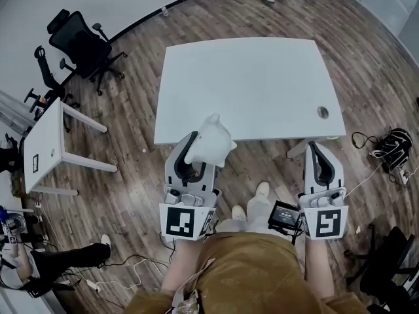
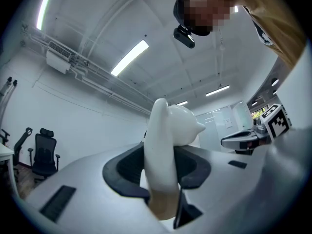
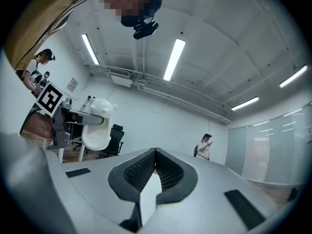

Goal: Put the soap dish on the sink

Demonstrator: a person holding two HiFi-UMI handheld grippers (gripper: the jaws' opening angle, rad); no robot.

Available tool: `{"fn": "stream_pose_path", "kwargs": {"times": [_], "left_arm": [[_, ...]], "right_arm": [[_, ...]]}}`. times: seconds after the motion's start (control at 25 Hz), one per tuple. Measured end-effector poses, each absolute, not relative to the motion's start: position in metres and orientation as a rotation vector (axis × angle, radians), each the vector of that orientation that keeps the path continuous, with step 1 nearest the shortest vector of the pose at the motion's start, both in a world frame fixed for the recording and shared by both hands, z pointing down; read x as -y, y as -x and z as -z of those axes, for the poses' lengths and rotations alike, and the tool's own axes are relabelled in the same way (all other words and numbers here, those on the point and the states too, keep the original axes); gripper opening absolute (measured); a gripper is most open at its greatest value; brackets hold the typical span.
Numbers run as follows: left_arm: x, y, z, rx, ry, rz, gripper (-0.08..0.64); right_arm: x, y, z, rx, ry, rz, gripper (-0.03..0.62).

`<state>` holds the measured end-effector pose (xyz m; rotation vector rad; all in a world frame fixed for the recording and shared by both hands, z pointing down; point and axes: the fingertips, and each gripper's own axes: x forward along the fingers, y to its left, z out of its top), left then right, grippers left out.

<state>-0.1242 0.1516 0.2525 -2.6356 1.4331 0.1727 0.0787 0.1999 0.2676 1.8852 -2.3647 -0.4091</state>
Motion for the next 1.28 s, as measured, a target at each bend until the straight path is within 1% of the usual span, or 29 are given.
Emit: {"fn": "stream_pose_path", "kwargs": {"times": [0.32, 0.88, 1.28], "left_arm": [[-0.107, 0.113, -0.257, -1.476, 2.619, -0.152, 0.138], [-0.017, 0.040, -0.256, -1.545, 2.564, -0.138, 0.138], [0.042, 0.040, -0.263, -1.543, 2.581, -0.091, 0.138]], "right_arm": [[-0.153, -0.084, -0.269, 2.416, -1.824, 0.414, 0.006], [-0.055, -0.168, -0.270, 2.467, -1.831, 0.377, 0.006], [0.007, -0.163, -0.282, 2.483, -1.834, 0.315, 0.006]]}}
